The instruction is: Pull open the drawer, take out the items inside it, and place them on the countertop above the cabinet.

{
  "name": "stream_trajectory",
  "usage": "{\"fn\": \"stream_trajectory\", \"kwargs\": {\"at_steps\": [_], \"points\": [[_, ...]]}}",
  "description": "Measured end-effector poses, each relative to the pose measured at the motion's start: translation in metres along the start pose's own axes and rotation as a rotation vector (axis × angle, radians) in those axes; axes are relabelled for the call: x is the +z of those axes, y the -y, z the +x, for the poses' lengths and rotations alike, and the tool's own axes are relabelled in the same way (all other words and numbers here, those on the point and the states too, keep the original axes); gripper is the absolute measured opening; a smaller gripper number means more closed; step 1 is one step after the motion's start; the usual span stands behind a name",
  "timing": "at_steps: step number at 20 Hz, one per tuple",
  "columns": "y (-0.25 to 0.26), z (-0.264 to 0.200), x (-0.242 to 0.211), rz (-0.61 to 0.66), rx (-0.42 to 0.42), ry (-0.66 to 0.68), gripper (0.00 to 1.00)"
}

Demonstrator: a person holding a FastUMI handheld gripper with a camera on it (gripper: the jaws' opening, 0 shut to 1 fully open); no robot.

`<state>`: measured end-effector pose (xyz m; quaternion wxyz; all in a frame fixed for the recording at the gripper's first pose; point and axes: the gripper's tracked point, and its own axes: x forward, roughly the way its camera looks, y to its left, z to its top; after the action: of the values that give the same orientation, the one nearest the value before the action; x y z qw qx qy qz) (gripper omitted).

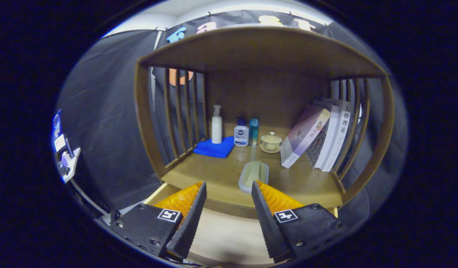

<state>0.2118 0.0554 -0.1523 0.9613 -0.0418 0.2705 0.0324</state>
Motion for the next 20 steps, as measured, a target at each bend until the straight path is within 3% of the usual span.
{"fn": "stream_trajectory", "kwargs": {"at_steps": [3,8,16,20], "points": [[-0.011,-0.036,-0.015,0.020,0.016,0.076,0.78],[-0.005,-0.080,-0.068,0.041,-0.075,0.189,0.83],[0.003,-0.086,-0.187,0.125,-0.187,0.141,0.83],[0.004,-0.100,-0.201,0.034,-0.242,0.211,0.83]]}}
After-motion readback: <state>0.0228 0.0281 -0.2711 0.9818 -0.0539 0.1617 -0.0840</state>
